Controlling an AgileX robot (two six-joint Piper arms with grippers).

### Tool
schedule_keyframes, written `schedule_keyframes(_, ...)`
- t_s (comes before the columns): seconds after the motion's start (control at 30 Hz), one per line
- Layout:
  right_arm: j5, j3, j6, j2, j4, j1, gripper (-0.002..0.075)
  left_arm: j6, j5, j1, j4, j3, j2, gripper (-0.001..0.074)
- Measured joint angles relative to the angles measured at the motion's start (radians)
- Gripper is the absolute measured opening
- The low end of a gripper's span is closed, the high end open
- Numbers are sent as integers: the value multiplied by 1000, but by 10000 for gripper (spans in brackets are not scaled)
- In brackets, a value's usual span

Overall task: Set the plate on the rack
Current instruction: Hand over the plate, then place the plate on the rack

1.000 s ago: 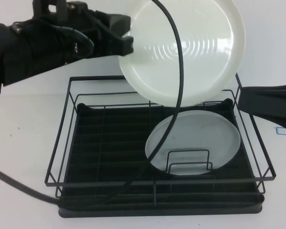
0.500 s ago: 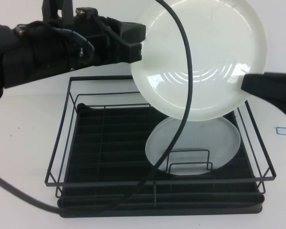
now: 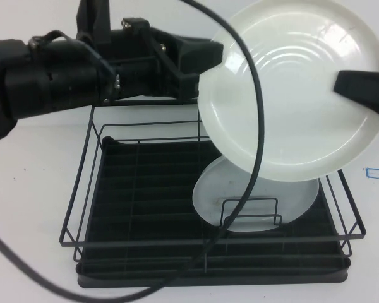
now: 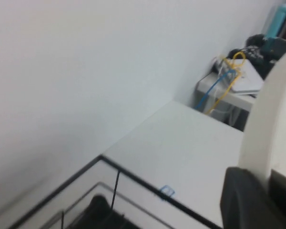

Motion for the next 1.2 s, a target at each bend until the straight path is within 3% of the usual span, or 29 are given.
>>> schedule_keyframes(0.07, 9, 0, -10, 0, 4, -6, 146, 61, 60, 0, -60, 0, -2, 160)
schedule_keyframes(0.23, 87, -14, -47, 0, 8, 1, 143, 194, 142, 9, -191, 0, -35, 515)
schedule_keyframes(0.33, 85, -43, -67, 0, 8, 9, 142, 258, 152, 29, -197, -17, -83, 615)
schedule_keyframes(0.4, 40, -66, -73, 0, -13, 11, 141, 270, 143, 45, -197, -30, -118, 596)
schedule_keyframes(0.5, -73, -92, -78, 2, -70, 9, 141, 265, 99, 81, -197, -40, -192, 512)
schedule_keyframes(0.6, -124, -123, -116, 7, -135, 9, 141, 193, 12, 128, -188, -40, -275, 335)
schedule_keyframes(0.73, -133, -180, -178, 7, -220, 9, 141, 102, -75, 192, -79, -40, -400, 6)
schedule_keyframes(0.93, -58, -223, -166, 7, -261, 20, 140, 177, -93, 209, 129, 22, -609, 1)
schedule_keyframes(1.1, -46, -225, -169, 7, -314, 91, 140, 181, -119, 209, 280, 160, -786, 1)
schedule_keyframes(1.2, -46, -227, -171, 7, -385, 154, 140, 156, -232, 209, 375, 283, -871, 1)
